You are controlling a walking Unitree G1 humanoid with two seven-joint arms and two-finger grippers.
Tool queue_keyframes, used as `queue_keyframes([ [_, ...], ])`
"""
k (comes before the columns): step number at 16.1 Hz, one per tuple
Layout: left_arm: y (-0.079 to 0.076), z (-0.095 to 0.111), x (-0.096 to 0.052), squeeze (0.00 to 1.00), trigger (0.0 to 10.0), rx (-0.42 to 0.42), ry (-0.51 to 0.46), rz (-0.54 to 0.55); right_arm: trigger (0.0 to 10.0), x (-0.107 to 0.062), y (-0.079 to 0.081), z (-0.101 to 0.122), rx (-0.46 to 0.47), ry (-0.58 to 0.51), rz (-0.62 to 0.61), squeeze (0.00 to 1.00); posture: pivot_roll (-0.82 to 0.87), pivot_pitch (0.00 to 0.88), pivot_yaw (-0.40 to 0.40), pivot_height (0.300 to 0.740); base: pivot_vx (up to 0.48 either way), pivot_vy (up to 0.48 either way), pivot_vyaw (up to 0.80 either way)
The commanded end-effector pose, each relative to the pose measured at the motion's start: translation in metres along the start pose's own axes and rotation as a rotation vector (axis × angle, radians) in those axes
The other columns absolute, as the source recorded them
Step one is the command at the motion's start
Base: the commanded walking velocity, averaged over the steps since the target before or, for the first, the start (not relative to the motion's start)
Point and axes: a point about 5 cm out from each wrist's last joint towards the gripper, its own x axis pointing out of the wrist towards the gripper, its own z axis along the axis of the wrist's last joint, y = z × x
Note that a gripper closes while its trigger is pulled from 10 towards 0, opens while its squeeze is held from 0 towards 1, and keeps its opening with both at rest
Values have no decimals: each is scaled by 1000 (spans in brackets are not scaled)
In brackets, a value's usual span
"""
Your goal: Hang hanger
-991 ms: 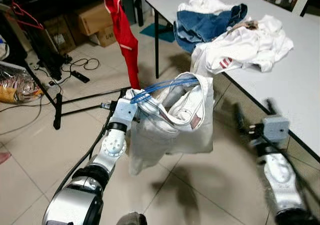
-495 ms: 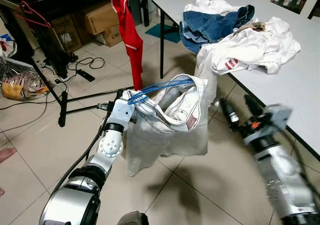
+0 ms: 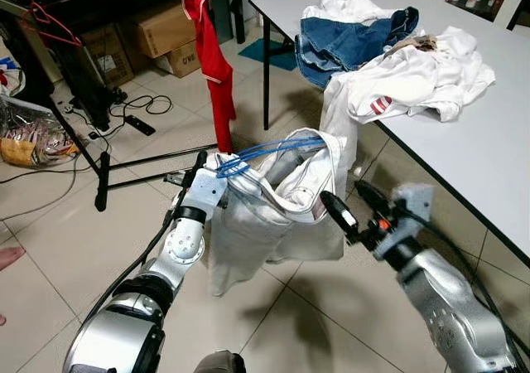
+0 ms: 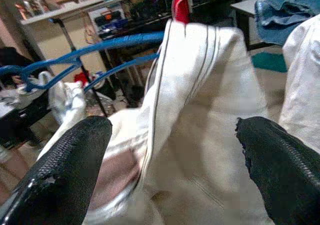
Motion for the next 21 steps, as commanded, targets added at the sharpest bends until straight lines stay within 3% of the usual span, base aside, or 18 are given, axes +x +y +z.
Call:
queue_keyframes([
  [1,5,5,4,0,10000,9,-33,31,10000,4,-1,3,-9,8,-33,278,-30,0,93,740,0,0,0],
  [3,3,5,3,0,10000,16,-38,24,10000,7,-6,8,-8,5,-83,275,-30,0,93,740,0,0,0],
  [6,1,4,2,0,10000,25,-39,14,10000,12,4,19,-33,10,-51,271,-29,0,94,740,0,0,0],
  [13,-2,7,2,0,10000,56,-64,-1,10000,21,7,6,-74,150,-125,278,-33,0,95,740,0,0,0],
  [16,-4,9,2,0,10000,69,-79,-15,10000,29,8,2,-69,165,-170,200,-29,0,95,740,0,0,0],
  [17,-5,9,2,0,10000,71,-82,-17,3412,31,7,3,-58,151,-186,122,-29,0,95,740,0,0,0],
  [18,-5,9,2,0,10000,74,-84,-19,0,33,8,6,-49,136,-187,0,-27,0,95,740,0,0,0],
  [21,-5,9,2,0,10000,79,-87,-19,0,34,8,8,-51,131,-177,0,-24,0,92,740,0,0,0],
])
